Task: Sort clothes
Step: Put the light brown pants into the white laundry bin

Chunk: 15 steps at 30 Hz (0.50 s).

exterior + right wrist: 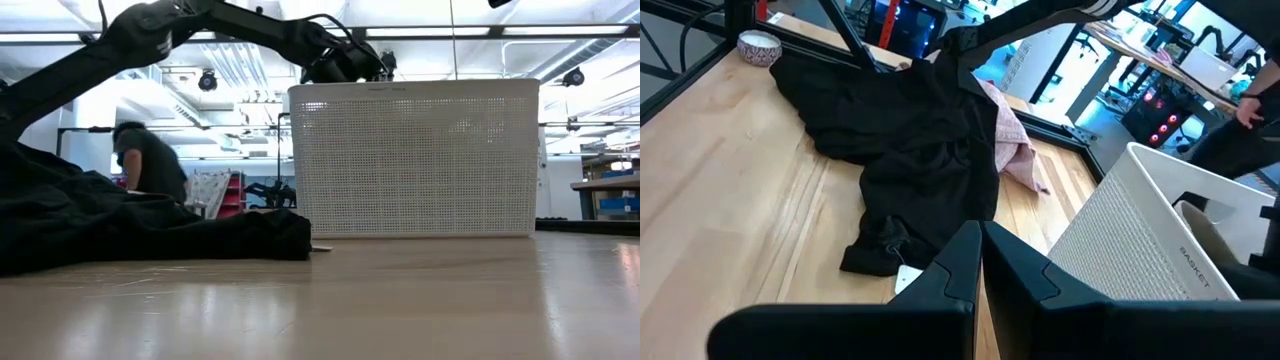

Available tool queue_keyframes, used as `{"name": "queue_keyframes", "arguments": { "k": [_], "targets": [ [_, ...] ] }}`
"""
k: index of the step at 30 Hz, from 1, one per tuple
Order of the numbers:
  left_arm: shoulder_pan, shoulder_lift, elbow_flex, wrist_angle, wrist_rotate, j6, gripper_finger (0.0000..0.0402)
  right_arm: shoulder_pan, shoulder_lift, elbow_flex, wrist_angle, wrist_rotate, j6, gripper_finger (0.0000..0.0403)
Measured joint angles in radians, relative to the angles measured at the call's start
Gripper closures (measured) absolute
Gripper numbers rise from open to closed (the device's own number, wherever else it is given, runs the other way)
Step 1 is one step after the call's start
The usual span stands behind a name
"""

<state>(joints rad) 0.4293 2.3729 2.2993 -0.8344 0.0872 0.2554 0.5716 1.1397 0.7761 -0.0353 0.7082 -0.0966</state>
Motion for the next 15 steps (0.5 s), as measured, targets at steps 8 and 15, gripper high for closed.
{"name": "queue_keyframes", "arguments": {
  "k": [8, 15],
  "targets": [
    [0.003, 0.001, -0.042, -0.029, 0.0, -0.005, 0.0385, 0.0, 0.0, 0.0, 0.0, 0.0, 0.011, 0.0403],
    [0.004, 0.0, -0.09, -0.031, -0.027, -0.001, 0.0385, 0.0, 0.0, 0.0, 0.0, 0.0, 0.02, 0.0403]
  ]
}}
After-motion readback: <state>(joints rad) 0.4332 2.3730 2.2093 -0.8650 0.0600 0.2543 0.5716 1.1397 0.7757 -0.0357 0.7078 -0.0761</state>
